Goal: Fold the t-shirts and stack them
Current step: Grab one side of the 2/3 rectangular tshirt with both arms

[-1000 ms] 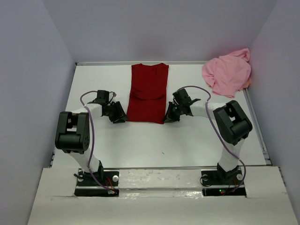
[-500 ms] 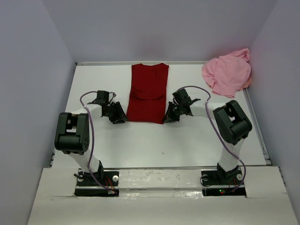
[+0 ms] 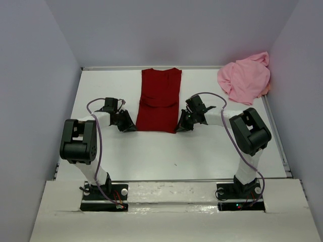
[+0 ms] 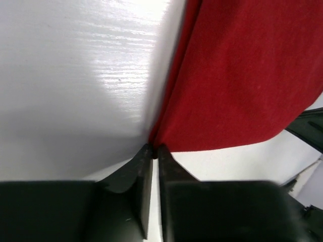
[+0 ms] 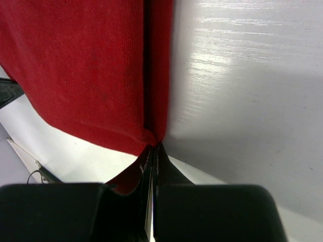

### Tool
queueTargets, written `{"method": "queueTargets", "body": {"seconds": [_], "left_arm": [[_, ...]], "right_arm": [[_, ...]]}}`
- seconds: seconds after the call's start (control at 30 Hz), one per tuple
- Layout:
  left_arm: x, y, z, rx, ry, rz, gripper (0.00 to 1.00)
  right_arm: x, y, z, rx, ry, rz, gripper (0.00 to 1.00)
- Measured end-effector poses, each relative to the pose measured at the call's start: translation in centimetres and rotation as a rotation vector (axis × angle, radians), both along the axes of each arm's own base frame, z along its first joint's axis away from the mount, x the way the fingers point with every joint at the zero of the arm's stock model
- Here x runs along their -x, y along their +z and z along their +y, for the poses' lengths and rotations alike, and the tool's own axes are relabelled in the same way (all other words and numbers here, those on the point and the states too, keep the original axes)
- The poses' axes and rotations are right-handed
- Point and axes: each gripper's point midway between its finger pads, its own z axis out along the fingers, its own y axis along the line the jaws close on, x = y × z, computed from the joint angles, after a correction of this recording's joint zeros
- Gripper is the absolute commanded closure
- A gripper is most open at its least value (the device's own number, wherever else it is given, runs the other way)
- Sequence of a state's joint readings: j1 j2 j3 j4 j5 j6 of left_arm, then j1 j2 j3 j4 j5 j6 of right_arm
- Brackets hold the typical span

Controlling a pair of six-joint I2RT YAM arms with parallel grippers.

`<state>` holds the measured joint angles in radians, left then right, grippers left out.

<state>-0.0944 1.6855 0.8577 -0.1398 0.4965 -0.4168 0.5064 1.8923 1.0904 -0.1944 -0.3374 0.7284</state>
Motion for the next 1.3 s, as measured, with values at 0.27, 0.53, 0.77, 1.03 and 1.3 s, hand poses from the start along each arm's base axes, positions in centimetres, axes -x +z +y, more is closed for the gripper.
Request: {"method": "queueTargets", "body": {"seconds": [0.27, 0.53, 0.77, 1.03, 1.3], "left_arm": [[-0.1, 0.0, -0.2, 0.014, -0.007, -0.002, 1.0], [0.1, 0.1, -0.3, 0.015, -0.009, 0.005, 1.0], [1.3, 1.5, -0.3, 0.016, -0.028, 0.009, 1.0], [3.9, 3.5, -1.0, 0.042, -0.083, 0.019, 1.0], [9.2, 5.4, -1.5, 0.072, -0.127, 0.037, 1.0]], "right_arm": [[0.0, 0.0, 0.0, 0.001, 0.003, 0.001, 1.0], [0.2, 0.0, 0.0, 0.006, 0.009, 0.016, 1.0], [3.2, 0.3, -1.5, 0.056, 0.036, 0.082, 1.0], [7.0, 1.8, -3.3, 0.083, 0.067, 0.13, 1.0], [10.1, 3.9, -4.8, 0.087, 0.092, 0.153, 1.0]]}}
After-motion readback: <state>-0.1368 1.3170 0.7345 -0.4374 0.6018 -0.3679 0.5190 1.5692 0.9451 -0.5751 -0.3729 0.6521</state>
